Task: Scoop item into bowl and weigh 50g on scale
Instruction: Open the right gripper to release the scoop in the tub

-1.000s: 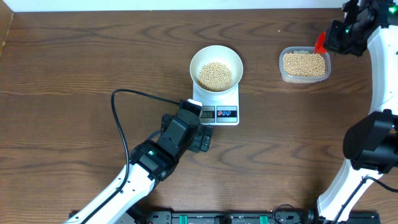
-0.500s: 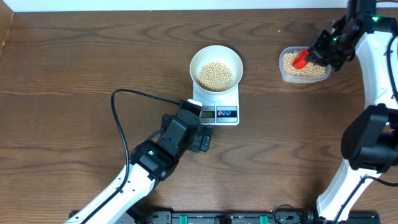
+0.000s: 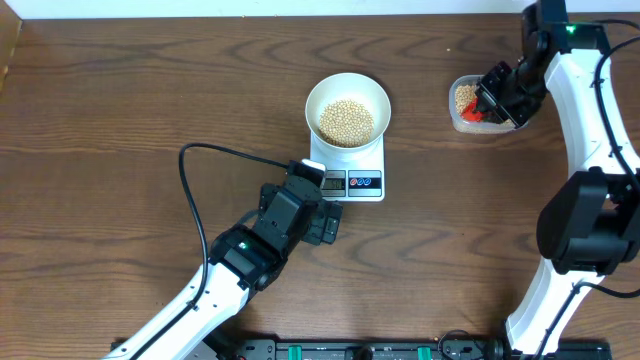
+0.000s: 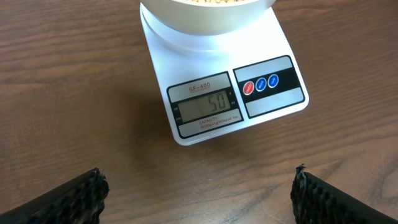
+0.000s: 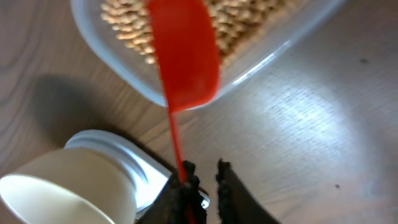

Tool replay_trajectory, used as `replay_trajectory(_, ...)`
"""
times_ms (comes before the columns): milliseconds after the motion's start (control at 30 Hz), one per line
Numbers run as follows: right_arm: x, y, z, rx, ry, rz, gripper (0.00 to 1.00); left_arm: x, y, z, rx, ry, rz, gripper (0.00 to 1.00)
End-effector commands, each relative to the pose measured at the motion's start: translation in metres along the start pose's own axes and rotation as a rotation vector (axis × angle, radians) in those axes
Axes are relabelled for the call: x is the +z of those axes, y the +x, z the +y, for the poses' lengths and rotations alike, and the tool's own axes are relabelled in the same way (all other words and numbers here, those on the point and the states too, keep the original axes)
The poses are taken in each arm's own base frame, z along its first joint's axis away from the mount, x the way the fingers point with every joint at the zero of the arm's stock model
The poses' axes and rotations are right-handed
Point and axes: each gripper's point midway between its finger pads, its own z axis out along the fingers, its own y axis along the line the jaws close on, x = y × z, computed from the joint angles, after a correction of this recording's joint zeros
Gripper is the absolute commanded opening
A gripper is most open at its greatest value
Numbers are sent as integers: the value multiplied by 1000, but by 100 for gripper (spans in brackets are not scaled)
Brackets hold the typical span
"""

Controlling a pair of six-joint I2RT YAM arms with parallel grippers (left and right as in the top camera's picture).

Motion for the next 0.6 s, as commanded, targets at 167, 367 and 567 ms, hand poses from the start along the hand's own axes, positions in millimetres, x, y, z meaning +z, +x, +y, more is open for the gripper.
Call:
replay_trajectory(167, -19, -11, -27, 72, 50, -33, 30, 1, 1, 2, -5, -11, 3, 96)
replay_trajectory(367, -38, -21, -50, 47, 56, -46, 78, 1, 1, 2, -4, -11, 3, 96)
replay_trajectory(567, -43, -29, -64, 6, 44, -25, 84, 1, 1, 2, -5, -11, 3, 96)
